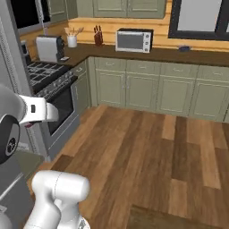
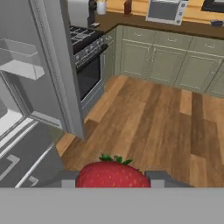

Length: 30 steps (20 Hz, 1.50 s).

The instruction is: Take the strawberry from the fridge and place it on top of the pancake, located on the dining counter.

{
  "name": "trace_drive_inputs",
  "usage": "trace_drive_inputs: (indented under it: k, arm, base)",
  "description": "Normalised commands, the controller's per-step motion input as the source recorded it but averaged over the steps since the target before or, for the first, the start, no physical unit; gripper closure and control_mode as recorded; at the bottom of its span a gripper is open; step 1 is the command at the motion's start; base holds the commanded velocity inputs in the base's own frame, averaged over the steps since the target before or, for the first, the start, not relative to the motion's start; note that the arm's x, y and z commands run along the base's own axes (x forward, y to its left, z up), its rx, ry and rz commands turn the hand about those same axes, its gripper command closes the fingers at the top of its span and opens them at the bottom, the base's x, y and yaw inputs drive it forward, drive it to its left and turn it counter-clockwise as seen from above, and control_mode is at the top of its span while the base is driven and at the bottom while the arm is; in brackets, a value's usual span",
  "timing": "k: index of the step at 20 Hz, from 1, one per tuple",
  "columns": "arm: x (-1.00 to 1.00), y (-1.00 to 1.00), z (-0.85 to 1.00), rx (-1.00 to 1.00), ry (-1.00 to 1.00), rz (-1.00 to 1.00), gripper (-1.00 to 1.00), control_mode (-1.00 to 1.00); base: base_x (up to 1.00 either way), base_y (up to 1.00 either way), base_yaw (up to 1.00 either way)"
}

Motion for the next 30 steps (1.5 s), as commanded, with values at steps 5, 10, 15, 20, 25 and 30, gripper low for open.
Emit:
trace_drive_inputs:
  k: [5, 10, 15, 20, 25, 30]
  arm:
    - [0.0, 0.0, 0.0, 0.0, 0.0, 0.0, 1.0, 1.0]
    - [0.0, 0.0, 0.0, 0.0, 0.0, 0.0, 1.0, 1.0]
    - [0.0, 0.0, 0.0, 0.0, 0.0, 0.0, 1.0, 1.0]
    - [0.0, 0.0, 0.0, 0.0, 0.0, 0.0, 1.0, 1.0]
    - [0.0, 0.0, 0.0, 0.0, 0.0, 0.0, 1.0, 1.0]
    - [0.0, 0.0, 0.0, 0.0, 0.0, 0.0, 1.0, 1.0]
  base:
    - [-1.0, -0.01, -0.37]
    - [-1.0, 0.0, -0.24]
    - [-1.0, -0.36, -0.18]
    - [-1.0, -0.38, -0.16]
    - [-1.0, -0.49, -0.15]
    - [-0.56, -0.91, -0.17]
